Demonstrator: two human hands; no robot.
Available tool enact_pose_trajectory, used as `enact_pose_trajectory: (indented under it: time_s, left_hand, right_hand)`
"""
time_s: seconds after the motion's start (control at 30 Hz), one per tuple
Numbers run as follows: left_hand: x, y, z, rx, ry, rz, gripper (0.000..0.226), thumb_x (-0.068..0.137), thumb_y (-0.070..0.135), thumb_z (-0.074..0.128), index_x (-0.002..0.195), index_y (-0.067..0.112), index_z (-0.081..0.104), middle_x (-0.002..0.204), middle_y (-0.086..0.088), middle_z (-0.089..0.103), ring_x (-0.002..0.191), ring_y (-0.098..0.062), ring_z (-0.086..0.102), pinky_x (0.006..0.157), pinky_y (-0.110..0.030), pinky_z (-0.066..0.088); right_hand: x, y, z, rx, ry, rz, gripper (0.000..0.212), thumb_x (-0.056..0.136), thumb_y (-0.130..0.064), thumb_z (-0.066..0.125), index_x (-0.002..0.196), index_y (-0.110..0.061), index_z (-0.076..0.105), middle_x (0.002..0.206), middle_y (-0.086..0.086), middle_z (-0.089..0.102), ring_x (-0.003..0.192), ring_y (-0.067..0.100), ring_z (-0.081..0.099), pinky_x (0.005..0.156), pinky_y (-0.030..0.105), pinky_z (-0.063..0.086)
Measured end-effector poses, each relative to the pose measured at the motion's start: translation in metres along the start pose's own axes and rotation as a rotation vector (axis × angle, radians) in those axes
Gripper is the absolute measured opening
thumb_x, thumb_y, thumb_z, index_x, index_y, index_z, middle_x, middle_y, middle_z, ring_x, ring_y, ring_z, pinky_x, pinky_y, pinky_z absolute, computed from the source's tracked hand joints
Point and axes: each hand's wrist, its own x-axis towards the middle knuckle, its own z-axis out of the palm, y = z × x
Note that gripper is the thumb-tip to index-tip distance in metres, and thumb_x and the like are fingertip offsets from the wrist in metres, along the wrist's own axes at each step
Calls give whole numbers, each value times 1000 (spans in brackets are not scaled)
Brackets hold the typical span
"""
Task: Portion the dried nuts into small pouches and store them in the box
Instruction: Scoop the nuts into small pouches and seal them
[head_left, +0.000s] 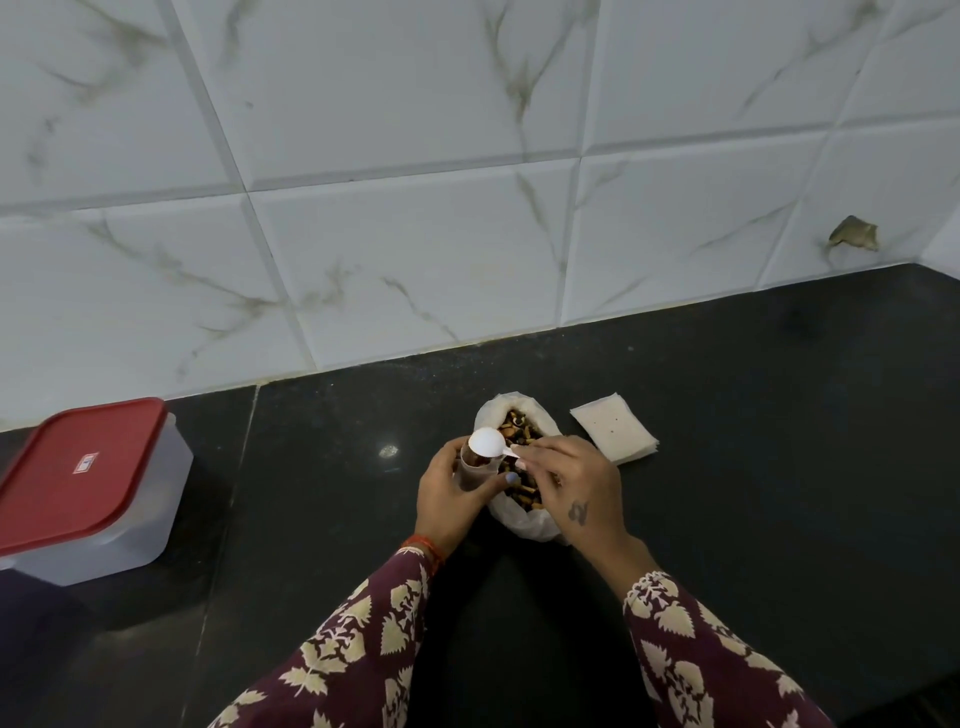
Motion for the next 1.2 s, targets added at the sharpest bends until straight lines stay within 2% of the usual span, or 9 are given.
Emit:
enact_pose_trajectory:
  time_s: [0.1, 0.4, 0.53, 0.67, 0.8, 0.9, 1.03, 1.1, 1.2]
  left_hand:
    - [-1, 2, 0, -14, -7, -1, 51, 68, 21, 84, 110, 25, 56, 110, 3, 63, 98, -3, 61, 76, -10, 48]
    - [-2, 6, 0, -49, -7, 15, 47, 67, 16, 84, 105, 26, 57, 109, -3, 64, 95, -8, 65, 75, -16, 53]
    - [-2, 5, 0, -41, -10, 13, 48, 67, 17, 84, 106, 24, 58, 108, -2, 64, 94, -5, 65, 74, -15, 52]
    - [-3, 5, -1, -5, -14, 10, 50, 68, 17, 84, 111, 17, 58, 106, 3, 64, 89, 9, 61, 72, -9, 48]
    - [-6, 4, 1, 9, -6, 14, 49, 68, 18, 84, 109, 20, 58, 102, 5, 65, 85, 10, 60, 72, -8, 47]
    - [-5, 4, 1, 9, -7, 14, 48, 68, 19, 84, 110, 18, 59, 102, 0, 67, 87, 4, 64, 73, -10, 49]
    - [-6, 5, 1, 1, -13, 17, 49, 68, 19, 85, 110, 16, 60, 105, 0, 66, 88, 0, 66, 72, -12, 49]
    - [-6, 6, 1, -7, -16, 18, 49, 68, 17, 84, 110, 17, 59, 106, 0, 66, 88, 2, 65, 72, -11, 49]
    - [-6, 9, 1, -13, -17, 24, 47, 68, 16, 84, 107, 22, 58, 106, 1, 65, 89, 2, 65, 72, -11, 49]
  right_hand:
    - [2, 0, 1, 53, -4, 78, 17, 79, -12, 74, 94, -19, 76, 87, -4, 71, 81, 9, 65, 69, 22, 54]
    - [7, 0, -1, 256, -65, 250, 16, 80, -15, 74, 95, -21, 76, 90, -8, 74, 86, 1, 66, 75, 19, 54]
    - [5, 0, -3, 169, -7, 204, 15, 81, -14, 73, 94, -19, 76, 87, -7, 73, 80, 3, 66, 69, 18, 53]
    - [7, -2, -6, -54, -53, 0, 15, 76, -10, 75, 88, -18, 76, 81, -4, 71, 74, 10, 65, 63, 23, 53]
    - [7, -9, 0, -114, -51, -83, 16, 73, -10, 75, 87, -17, 77, 79, -1, 69, 71, 13, 64, 58, 27, 54]
    - [3, -12, 7, -15, 2, 36, 21, 73, -7, 77, 91, -18, 77, 82, -3, 71, 75, 10, 64, 63, 22, 53]
    - [6, -15, 5, 217, 29, 270, 19, 78, -8, 74, 94, -17, 76, 88, -4, 74, 82, -1, 63, 74, 4, 46]
    - [9, -16, 1, 352, -35, 462, 16, 81, -11, 71, 95, -17, 76, 89, -8, 73, 82, -4, 63, 76, 5, 47]
    - [15, -16, -5, 605, -40, 810, 9, 83, -18, 71, 89, -23, 75, 88, -10, 71, 85, 3, 65, 80, 22, 54]
